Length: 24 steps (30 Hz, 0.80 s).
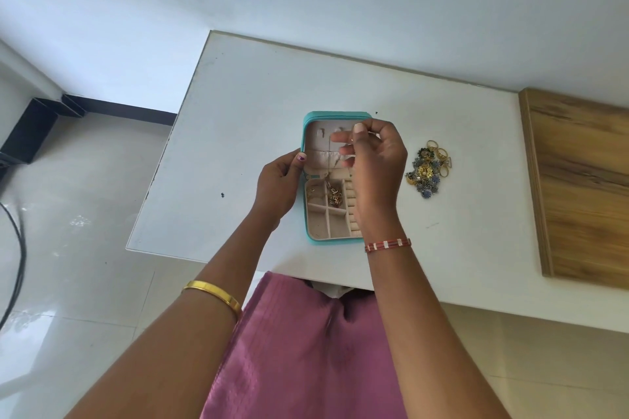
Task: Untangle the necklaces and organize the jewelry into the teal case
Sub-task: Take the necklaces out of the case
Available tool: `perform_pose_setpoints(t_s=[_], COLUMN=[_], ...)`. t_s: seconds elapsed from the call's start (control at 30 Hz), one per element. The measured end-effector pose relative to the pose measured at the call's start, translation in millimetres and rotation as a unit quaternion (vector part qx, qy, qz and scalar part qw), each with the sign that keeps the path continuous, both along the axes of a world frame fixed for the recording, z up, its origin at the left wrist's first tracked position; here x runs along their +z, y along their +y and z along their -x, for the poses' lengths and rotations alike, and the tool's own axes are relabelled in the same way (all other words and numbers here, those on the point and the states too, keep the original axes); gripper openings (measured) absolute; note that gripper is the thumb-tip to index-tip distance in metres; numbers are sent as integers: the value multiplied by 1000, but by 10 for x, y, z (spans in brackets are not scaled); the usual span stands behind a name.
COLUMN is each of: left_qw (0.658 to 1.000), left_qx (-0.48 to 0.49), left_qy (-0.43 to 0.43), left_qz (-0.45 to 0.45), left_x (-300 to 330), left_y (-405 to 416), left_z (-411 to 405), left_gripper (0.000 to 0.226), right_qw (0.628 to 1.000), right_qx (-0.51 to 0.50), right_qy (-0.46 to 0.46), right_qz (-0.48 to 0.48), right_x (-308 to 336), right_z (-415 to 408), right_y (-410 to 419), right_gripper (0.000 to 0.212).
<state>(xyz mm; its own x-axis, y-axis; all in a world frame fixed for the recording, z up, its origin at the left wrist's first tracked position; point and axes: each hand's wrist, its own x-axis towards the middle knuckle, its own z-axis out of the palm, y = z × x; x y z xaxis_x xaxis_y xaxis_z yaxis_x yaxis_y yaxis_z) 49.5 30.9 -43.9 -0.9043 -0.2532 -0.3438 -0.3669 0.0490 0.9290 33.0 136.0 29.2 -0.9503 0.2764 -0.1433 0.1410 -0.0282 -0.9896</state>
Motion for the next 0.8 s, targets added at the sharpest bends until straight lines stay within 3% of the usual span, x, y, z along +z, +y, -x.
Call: perform_pose_setpoints(t_s=[0.33, 0.53, 0.8], left_qw=[999, 998, 995], left_qx=[-6, -16, -24], left_qy=[-1, 3, 2], left_qz=[33, 64, 94], left_x=[66, 47, 22], left_y=[38, 61, 54], left_z=[-7, -20, -21], left_gripper=[31, 33, 33], right_qw=[997, 990, 993], right_qx=[-56, -106, -108], right_qy=[42, 76, -20], right_qz=[22, 60, 39], right_x=[177, 171, -161], right_z=[-241, -305, -449], right_y=[501, 750, 872], right_gripper=[10, 19, 22])
